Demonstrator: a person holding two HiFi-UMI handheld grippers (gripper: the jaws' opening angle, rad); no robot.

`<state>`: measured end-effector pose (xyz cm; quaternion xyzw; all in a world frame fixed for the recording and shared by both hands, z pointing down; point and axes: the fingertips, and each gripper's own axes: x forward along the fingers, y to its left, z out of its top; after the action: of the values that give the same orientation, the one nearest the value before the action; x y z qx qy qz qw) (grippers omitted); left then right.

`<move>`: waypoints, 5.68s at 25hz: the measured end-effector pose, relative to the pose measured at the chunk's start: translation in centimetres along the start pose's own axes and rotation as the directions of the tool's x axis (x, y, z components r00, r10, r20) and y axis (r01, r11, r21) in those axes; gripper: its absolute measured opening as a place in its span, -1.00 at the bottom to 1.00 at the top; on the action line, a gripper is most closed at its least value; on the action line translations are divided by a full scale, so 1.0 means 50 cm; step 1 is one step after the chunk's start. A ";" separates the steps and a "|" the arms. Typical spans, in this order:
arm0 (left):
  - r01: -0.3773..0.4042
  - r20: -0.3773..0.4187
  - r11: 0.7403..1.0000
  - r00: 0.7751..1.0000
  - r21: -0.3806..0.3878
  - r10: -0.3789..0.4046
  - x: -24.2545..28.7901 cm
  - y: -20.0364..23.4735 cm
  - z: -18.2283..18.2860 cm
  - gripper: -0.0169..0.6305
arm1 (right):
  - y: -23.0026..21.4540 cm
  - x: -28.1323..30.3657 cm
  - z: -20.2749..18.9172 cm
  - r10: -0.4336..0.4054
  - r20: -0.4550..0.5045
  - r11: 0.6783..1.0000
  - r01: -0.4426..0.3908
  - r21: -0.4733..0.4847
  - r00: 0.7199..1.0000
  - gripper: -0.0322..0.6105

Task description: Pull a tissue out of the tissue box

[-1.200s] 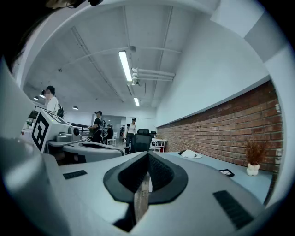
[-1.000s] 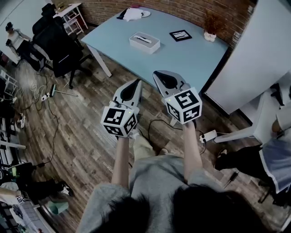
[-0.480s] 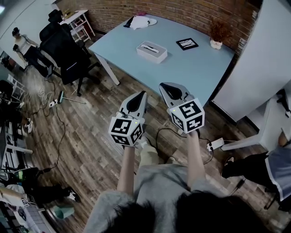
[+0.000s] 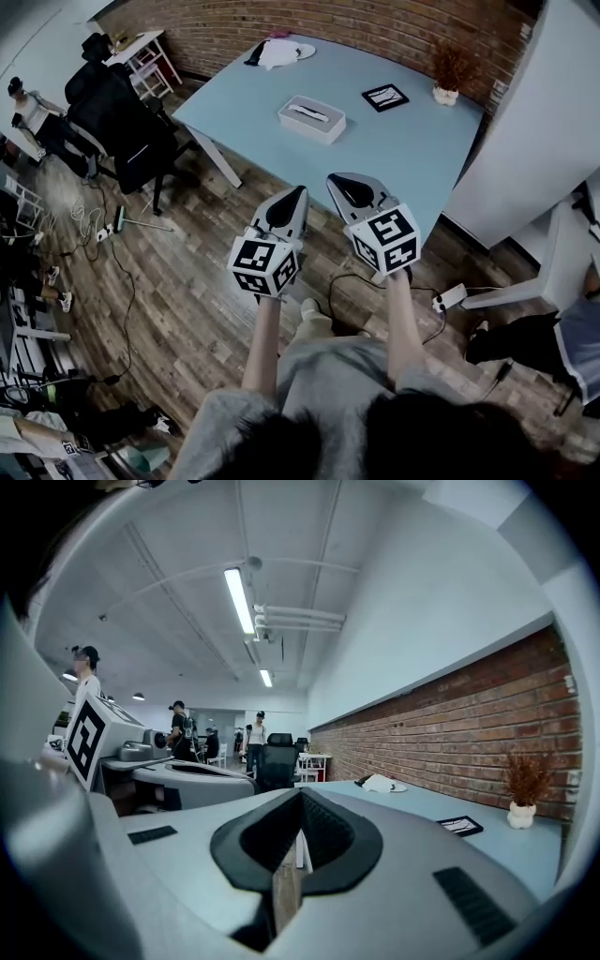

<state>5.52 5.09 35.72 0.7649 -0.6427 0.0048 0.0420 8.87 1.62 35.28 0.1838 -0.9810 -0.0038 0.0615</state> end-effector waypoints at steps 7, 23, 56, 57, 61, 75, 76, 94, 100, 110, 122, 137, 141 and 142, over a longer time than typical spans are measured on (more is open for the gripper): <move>0.050 -0.021 0.999 0.999 -0.003 -0.050 0.053 0.104 -0.007 -0.94 | -0.029 0.107 -0.014 -0.048 -0.028 0.999 0.047 -0.002 0.998 -0.90; 0.148 -0.050 0.989 0.988 -0.009 -0.149 0.111 0.261 -0.042 -0.94 | -0.070 0.254 -0.042 -0.153 -0.063 0.988 0.154 0.021 0.986 -0.90; 0.188 -0.103 0.978 0.975 -0.092 -0.198 0.395 0.499 -0.063 -0.94 | -0.327 0.540 -0.066 -0.185 -0.203 0.982 0.188 -0.003 0.962 -0.90; 0.189 -0.112 0.977 0.973 -0.098 -0.200 0.407 0.505 -0.067 -0.94 | -0.335 0.552 -0.072 -0.177 -0.218 0.984 0.180 -0.005 0.960 -0.90; 0.194 -0.139 0.974 0.968 -0.119 -0.210 0.456 0.526 -0.086 -0.94 | -0.371 0.593 -0.099 -0.154 -0.269 0.987 0.158 -0.006 0.951 -0.90; 0.256 -0.206 0.953 0.936 -0.164 -0.287 0.533 0.568 -0.139 -0.94 | -0.427 0.651 -0.158 -0.175 -0.384 0.982 0.190 0.001 0.907 -0.90; 0.265 -0.215 0.950 0.930 -0.165 -0.297 0.536 0.568 -0.144 -0.94 | -0.429 0.654 -0.164 -0.172 -0.405 0.983 0.183 -0.012 0.898 -0.90; 0.298 -0.301 0.930 0.886 -0.216 -0.353 0.567 0.595 -0.224 -0.94 | -0.429 0.707 -0.283 -0.057 -0.670 0.992 -0.035 -0.123 0.740 -0.72; 0.286 -0.322 0.931 0.880 -0.228 -0.350 0.563 0.602 -0.243 -0.94 | -0.424 0.717 -0.309 -0.041 -0.705 0.992 -0.053 -0.111 0.708 -0.58; 0.273 -0.345 0.933 0.874 -0.233 -0.342 0.561 0.596 -0.261 -0.94 | -0.429 0.734 -0.350 -0.035 -0.755 0.990 -0.079 -0.114 0.655 -0.50; 0.263 -0.348 0.936 0.876 -0.232 -0.333 0.563 0.598 -0.264 -0.94 | -0.455 0.744 -0.344 -0.061 -0.747 0.991 -0.047 -0.122 0.662 -0.89; 0.275 -0.329 0.935 0.882 -0.223 -0.338 0.575 0.593 -0.244 -0.94 | -0.467 0.733 -0.301 -0.061 -0.704 0.993 -0.025 -0.111 0.708 -0.89; 0.281 -0.322 0.934 0.883 -0.220 -0.342 0.575 0.591 -0.239 -0.94 | -0.463 0.731 -0.291 -0.064 -0.694 0.994 -0.018 -0.110 0.717 -0.89; 0.282 -0.320 0.934 0.884 -0.219 -0.342 0.576 0.591 -0.237 -0.94 | -0.463 0.731 -0.289 -0.064 -0.690 0.994 -0.017 -0.110 0.721 -0.89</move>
<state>-18.01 -27.41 51.02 0.8389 -0.4910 0.0814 0.2204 -14.81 -32.92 53.31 0.1808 -0.8828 0.0110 0.4334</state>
